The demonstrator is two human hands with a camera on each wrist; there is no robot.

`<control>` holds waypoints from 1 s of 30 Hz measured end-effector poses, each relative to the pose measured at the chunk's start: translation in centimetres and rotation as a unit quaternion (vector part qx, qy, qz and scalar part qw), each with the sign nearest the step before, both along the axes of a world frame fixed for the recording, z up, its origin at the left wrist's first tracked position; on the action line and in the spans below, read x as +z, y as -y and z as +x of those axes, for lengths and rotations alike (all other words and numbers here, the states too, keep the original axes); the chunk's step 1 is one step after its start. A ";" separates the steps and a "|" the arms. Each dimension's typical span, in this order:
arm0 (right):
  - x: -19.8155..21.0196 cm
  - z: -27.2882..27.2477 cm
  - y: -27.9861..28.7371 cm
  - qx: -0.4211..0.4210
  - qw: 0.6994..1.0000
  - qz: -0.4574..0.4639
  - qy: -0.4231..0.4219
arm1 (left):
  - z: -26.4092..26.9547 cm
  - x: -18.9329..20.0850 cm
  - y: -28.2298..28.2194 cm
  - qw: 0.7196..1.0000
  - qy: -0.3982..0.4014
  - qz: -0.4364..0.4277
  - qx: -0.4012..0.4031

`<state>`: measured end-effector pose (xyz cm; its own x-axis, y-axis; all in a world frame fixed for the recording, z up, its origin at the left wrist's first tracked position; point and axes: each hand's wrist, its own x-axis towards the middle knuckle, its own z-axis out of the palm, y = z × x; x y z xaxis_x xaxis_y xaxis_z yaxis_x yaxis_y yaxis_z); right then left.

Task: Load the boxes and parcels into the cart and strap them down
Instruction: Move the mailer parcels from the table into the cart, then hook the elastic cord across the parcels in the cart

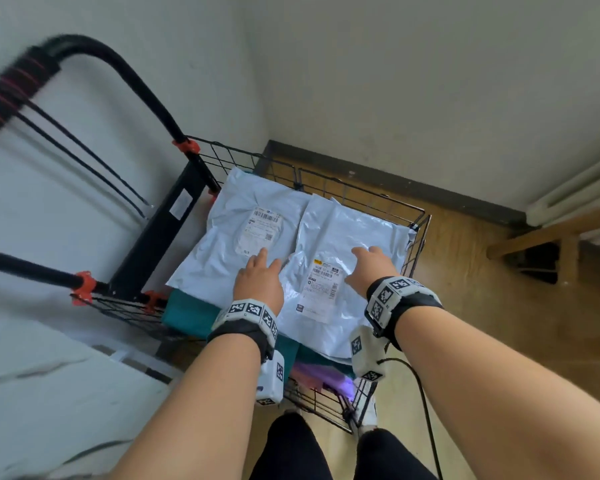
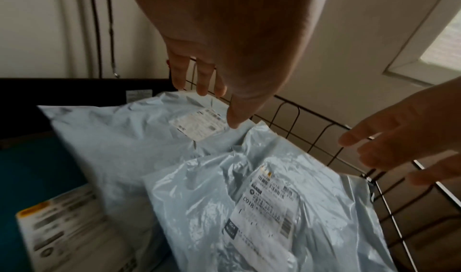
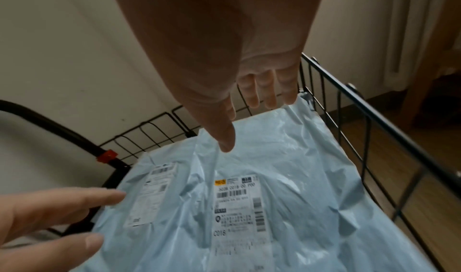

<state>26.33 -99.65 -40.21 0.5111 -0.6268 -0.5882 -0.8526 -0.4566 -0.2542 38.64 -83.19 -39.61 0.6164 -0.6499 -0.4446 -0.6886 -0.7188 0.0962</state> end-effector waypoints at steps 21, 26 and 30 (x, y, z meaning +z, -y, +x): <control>14.2 2.2 -10.0 0.234 0.965 -0.038 0.109 | -4.9 10.5 -16.6 0.964 0.139 -0.058 0.219; 16.6 5.1 -14.8 0.238 0.963 -0.054 0.115 | -2.2 13.0 -21.7 0.954 0.173 -0.087 0.227; 18.3 8.6 -19.8 0.240 0.960 -0.056 0.130 | 1.0 15.1 -25.6 0.950 0.182 -0.117 0.226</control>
